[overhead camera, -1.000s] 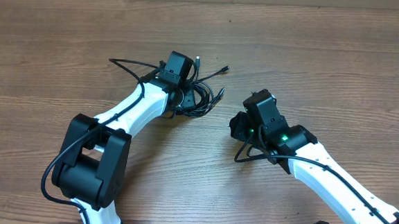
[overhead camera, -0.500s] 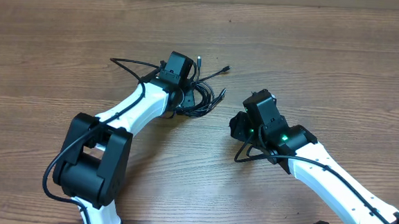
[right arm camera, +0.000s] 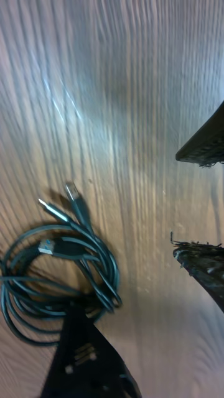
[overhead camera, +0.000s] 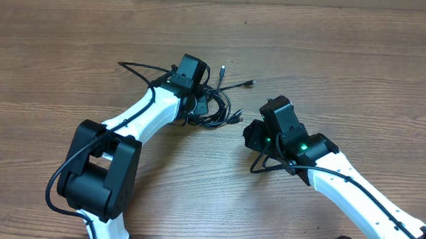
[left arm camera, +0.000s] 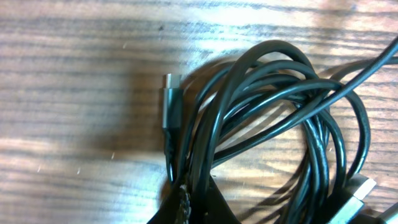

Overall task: Untangle cables
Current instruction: 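Move the right gripper back to the bundle and grasp a strand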

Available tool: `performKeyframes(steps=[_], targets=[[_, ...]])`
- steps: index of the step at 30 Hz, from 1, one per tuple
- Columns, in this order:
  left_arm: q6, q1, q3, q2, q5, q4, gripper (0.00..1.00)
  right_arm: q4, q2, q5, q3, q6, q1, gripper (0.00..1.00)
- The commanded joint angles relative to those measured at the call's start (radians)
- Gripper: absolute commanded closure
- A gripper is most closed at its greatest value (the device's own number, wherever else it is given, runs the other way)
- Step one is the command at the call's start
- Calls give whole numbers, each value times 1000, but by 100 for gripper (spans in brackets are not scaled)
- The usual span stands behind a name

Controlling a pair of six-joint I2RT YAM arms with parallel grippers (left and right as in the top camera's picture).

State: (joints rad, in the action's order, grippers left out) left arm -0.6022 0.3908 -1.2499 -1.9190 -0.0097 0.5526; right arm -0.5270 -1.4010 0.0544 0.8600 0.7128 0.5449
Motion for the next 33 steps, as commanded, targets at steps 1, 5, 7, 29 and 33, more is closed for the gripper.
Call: performKeyframes(steps=[1,5,7,29,33], targets=[[-141,2,-60,28,37,31,96,29,-4,142,10,-6,3,60],[-404,2,-88,51,98,68,96,108,-4,290,10,-3,4,53],[-557,2,-89,57,146,72,96,147,-4,315,10,22,4,53],[-1027,0,-89,58,461,52,96,187,-106,43,3,225,24,54],[-1029,0,-89,58,462,45,96,259,-164,43,3,160,57,54]])
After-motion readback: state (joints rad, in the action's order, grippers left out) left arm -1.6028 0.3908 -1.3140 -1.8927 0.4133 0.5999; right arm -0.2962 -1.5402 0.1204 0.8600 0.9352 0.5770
